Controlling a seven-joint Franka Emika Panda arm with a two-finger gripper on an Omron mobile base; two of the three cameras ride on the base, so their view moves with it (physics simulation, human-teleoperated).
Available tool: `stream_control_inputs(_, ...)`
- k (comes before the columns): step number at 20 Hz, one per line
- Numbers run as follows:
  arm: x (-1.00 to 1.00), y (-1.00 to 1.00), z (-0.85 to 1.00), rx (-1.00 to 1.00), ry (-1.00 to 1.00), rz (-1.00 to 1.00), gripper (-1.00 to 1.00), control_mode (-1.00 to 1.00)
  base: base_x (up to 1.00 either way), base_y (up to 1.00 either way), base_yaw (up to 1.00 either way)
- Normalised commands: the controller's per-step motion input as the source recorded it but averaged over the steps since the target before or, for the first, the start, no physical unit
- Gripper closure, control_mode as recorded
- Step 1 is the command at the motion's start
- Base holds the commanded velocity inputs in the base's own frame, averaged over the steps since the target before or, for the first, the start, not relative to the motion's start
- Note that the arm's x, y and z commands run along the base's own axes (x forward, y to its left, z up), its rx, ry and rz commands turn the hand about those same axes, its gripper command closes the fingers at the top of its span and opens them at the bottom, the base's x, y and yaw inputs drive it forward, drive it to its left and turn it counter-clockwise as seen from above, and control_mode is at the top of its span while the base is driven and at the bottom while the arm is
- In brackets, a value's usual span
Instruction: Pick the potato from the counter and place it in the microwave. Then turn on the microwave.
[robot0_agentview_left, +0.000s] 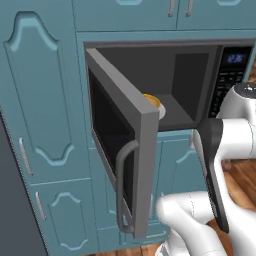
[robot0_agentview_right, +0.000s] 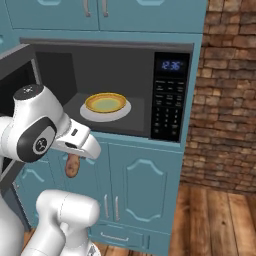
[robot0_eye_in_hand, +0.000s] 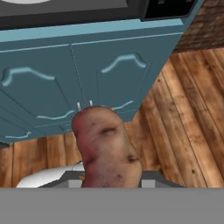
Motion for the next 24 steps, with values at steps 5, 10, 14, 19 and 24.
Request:
stream_control_inputs(5, 0.00, 0.00, 0.00, 0.00, 0.00, 0.00, 1.00, 1.00, 0.31, 0.05, 0.00)
stream_control_inputs(10, 0.00, 0.00, 0.00, 0.00, 0.00, 0.00, 1.00, 1.00, 0.31, 0.04, 0.00)
stream_control_inputs(14, 0.00, 0.00, 0.00, 0.00, 0.00, 0.00, 1.00, 1.00, 0.29, 0.04, 0.00)
stream_control_inputs(19, 0.00, 0.00, 0.00, 0.00, 0.00, 0.00, 1.00, 1.00, 0.20, 0.03, 0.00)
stream_control_inputs(24, 0.00, 0.00, 0.00, 0.00, 0.00, 0.00, 1.00, 1.00, 0.00, 0.00, 0.00)
